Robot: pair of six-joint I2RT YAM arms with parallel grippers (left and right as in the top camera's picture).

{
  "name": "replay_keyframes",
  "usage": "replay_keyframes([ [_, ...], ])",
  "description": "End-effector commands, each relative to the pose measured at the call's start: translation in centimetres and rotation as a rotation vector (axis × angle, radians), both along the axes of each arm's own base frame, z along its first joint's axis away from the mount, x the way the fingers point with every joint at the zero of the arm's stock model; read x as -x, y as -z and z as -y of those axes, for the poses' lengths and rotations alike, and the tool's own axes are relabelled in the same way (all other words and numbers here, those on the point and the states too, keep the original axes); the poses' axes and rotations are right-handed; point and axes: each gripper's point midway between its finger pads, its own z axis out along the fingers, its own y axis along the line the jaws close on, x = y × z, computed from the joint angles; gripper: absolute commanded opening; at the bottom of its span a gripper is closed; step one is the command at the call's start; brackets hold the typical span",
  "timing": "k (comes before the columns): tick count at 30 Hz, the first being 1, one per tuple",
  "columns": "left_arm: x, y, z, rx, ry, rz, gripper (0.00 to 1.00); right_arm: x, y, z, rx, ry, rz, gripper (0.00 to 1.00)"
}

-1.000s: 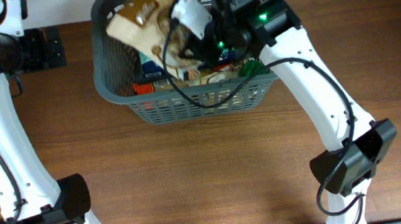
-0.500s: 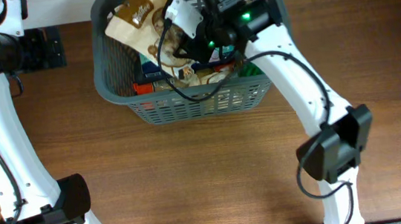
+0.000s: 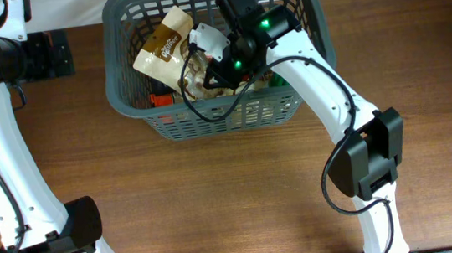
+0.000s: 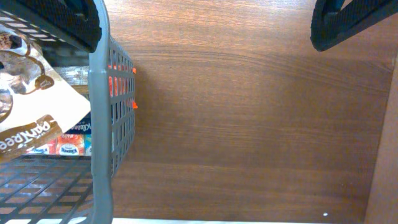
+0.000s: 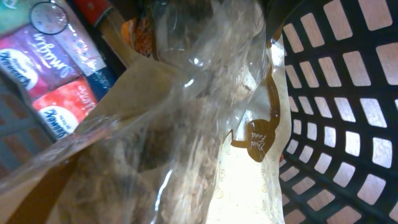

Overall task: Pack container
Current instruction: 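Lower the snack bag into the basket and open the right gripper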

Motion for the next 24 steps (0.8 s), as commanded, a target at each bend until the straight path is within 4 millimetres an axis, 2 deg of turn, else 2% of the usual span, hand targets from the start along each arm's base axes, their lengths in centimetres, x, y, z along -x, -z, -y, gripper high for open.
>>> replay_keyframes([
  [1,-0.1,0.3,0.0,0.016,-0.006,-0.006,0.99,1.0,2.5,-0.5,0.007,-0.028,-0.061,0.04],
  [8,-0.1,0.3,0.0,0.016,-0.005,-0.006,0.99,1.7,4.8,-0.6,-0.001,-0.038,-0.108,0.04],
  [16,-0.1,0.3,0.0,0.016,-0.006,-0.006,0.99,1.5,5.2,-0.7,-0.002,-0.036,-0.108,0.05],
  [17,-0.1,0.3,0.0,0.016,-0.006,-0.006,0.99,1.5,5.2,-0.7,-0.002,-0.034,-0.107,0.17],
  [18,-0.1,0.3,0.0,0.016,-0.006,-0.006,0.99,1.4,5.2,-0.6,-0.001,-0.032,-0.105,0.36],
  [19,-0.1,0.3,0.0,0.016,-0.006,-0.006,0.99,1.3,5.1,-0.5,0.000,-0.030,-0.102,0.59],
  [20,-0.1,0.3,0.0,0.016,-0.005,-0.006,0.99,1.1,4.9,-0.3,-0.001,-0.025,-0.096,0.72],
  [21,-0.1,0.3,0.0,0.016,-0.006,-0.006,0.99,0.8,4.6,0.0,0.002,-0.013,-0.088,0.79],
  [24,-0.1,0.3,0.0,0.016,-0.005,-0.006,0.99,-1.3,2.7,1.9,0.023,0.106,-0.046,0.82],
])
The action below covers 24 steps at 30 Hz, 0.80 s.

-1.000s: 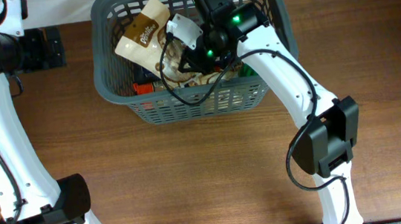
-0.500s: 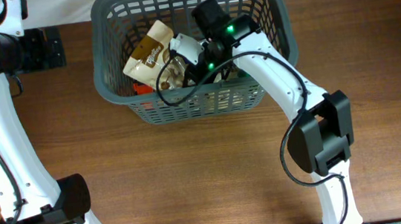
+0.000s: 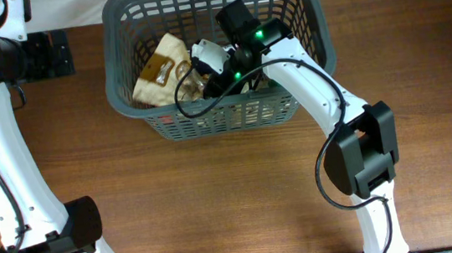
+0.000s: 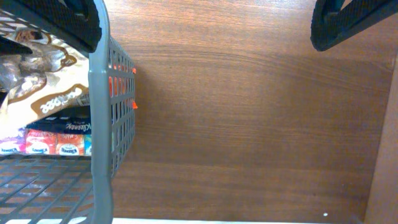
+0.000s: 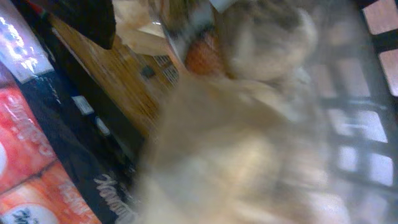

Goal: Pack container

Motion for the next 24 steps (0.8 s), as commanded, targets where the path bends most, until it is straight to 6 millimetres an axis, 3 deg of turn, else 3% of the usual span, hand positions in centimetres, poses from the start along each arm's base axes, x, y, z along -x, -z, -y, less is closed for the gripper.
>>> replay_keyframes([
  [1,-0.1,0.3,0.0,0.016,-0.006,-0.006,0.99,-2.7,-2.6,2.5,0.028,0.138,0.062,0.84],
  [5,-0.1,0.3,0.0,0.016,-0.006,-0.006,0.99,-4.9,-8.5,6.3,0.023,0.289,0.161,0.85],
  [7,-0.1,0.3,0.0,0.016,-0.006,-0.006,0.99,-5.7,-12.6,9.0,0.004,0.385,0.231,0.85],
  [11,-0.1,0.3,0.0,0.016,-0.006,-0.006,0.99,-5.5,-18.8,12.7,-0.066,0.460,0.332,0.85],
  [14,-0.1,0.3,0.0,0.016,-0.006,-0.006,0.99,-4.6,-19.4,12.1,-0.137,0.419,0.289,0.82],
  [17,-0.1,0.3,0.0,0.016,-0.006,-0.006,0.99,-4.2,-18.4,11.4,-0.130,0.403,0.264,0.82],
  [24,-0.1,0.3,0.0,0.016,-0.006,-0.006,0.99,-2.6,-17.6,7.5,-0.131,0.321,0.243,0.83],
])
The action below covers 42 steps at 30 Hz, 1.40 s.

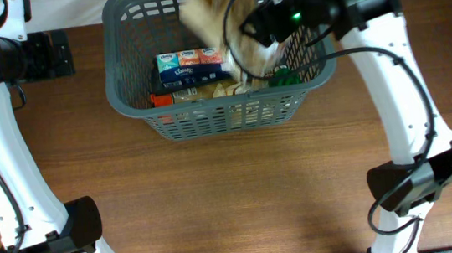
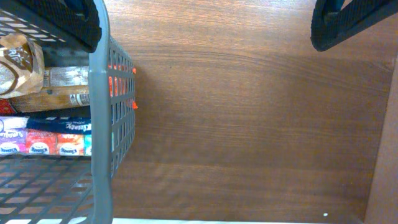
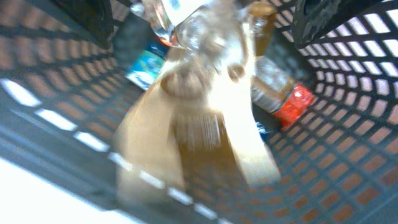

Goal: Pack container

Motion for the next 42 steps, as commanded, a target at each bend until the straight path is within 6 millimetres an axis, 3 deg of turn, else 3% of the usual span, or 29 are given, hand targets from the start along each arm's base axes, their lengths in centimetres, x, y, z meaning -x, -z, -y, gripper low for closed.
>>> replay_keyframes([
  [1,-0.1,0.3,0.0,0.016,-0.006,-0.006,0.99,0.9,0.8,-2.3,-0.016,-0.048,-0.029,0.83],
  [8,-0.1,0.3,0.0,0.016,-0.006,-0.006,0.99,0.7,1.5,-2.6,0.005,-0.043,-0.034,0.83],
  [11,-0.1,0.3,0.0,0.016,-0.006,-0.006,0.99,0.3,1.3,-1.7,0.029,-0.011,-0.020,0.83],
  [14,-0.1,0.3,0.0,0.016,-0.006,-0.006,0.99,-0.2,0.6,0.5,0.082,0.063,0.015,0.82],
  [17,-0.1,0.3,0.0,0.016,-0.006,-0.006,0.99,-0.3,-1.5,3.6,0.126,0.154,0.069,0.82],
  [20,-0.1,0.3,0.0,0.016,-0.006,-0.006,0.99,0.1,-4.9,8.3,0.148,0.293,0.142,0.82],
  [26,-0.1,0.3,0.0,0.016,-0.006,-0.006,0.99,2.5,-11.6,21.9,0.087,0.705,0.256,0.90],
  [30,-0.1,0.3,0.0,0.016,-0.006,-0.006,0.99,4.6,-13.2,28.9,-0.003,0.898,0.264,0.95],
  [31,-0.1,0.3,0.0,0.016,-0.005,-0.006,0.99,5.0,-13.3,30.1,-0.039,0.933,0.255,0.99],
  [34,-0.1,0.3,0.0,0.016,-0.006,-0.006,0.99,6.1,-12.8,32.7,-0.151,1.020,0.202,0.99],
  [42,-0.1,0.3,0.0,0.016,-0.006,-0.006,0.99,7.0,-12.3,34.6,-0.158,1.079,0.177,0.99],
])
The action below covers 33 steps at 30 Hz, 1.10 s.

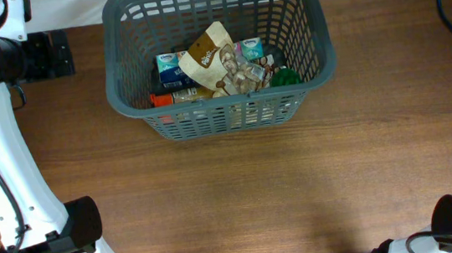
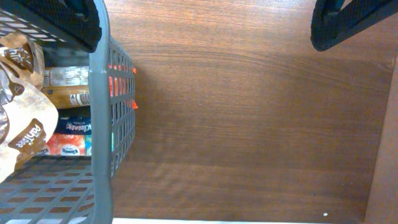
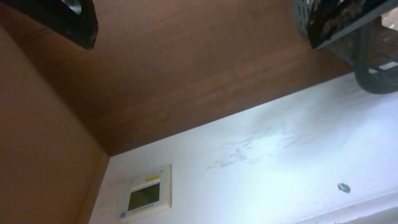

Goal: Pack container

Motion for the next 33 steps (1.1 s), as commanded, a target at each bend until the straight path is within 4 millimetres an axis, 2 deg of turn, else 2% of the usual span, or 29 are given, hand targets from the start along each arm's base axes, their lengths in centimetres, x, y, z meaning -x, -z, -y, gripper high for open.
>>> replay_keyframes([
  [1,-0.1,0.3,0.0,0.016,-0.006,-0.006,0.99,-0.1,0.0,-0.2,-0.040,0.001,0.012,0.99],
  [17,-0.1,0.3,0.0,0.016,-0.006,-0.006,0.99,-0.3,0.3,0.0,-0.044,0.003,0.004,0.99],
  [21,-0.1,0.3,0.0,0.016,-0.005,-0.006,0.99,0.3,-0.6,-0.4,-0.035,0.001,0.025,0.99],
  [24,-0.1,0.3,0.0,0.016,-0.006,-0.006,0.99,2.1,-2.8,-1.2,-0.013,-0.002,0.077,0.99],
  [28,-0.1,0.3,0.0,0.016,-0.006,-0.006,0.99,6.1,-7.1,-2.9,0.035,-0.004,0.187,0.99],
  [29,-0.1,0.3,0.0,0.016,-0.006,-0.006,0.99,8.1,-8.7,-4.0,0.054,-0.012,0.233,0.99],
  [30,-0.1,0.3,0.0,0.016,-0.006,-0.006,0.99,9.0,-9.2,-4.8,0.060,-0.024,0.250,0.99],
  [31,-0.1,0.3,0.0,0.016,-0.006,-0.006,0.99,10.5,-9.5,-6.7,0.062,-0.063,0.269,0.99],
  [33,-0.1,0.3,0.0,0.016,-0.006,-0.006,0.99,12.1,-8.9,-9.3,0.052,-0.130,0.269,0.99],
])
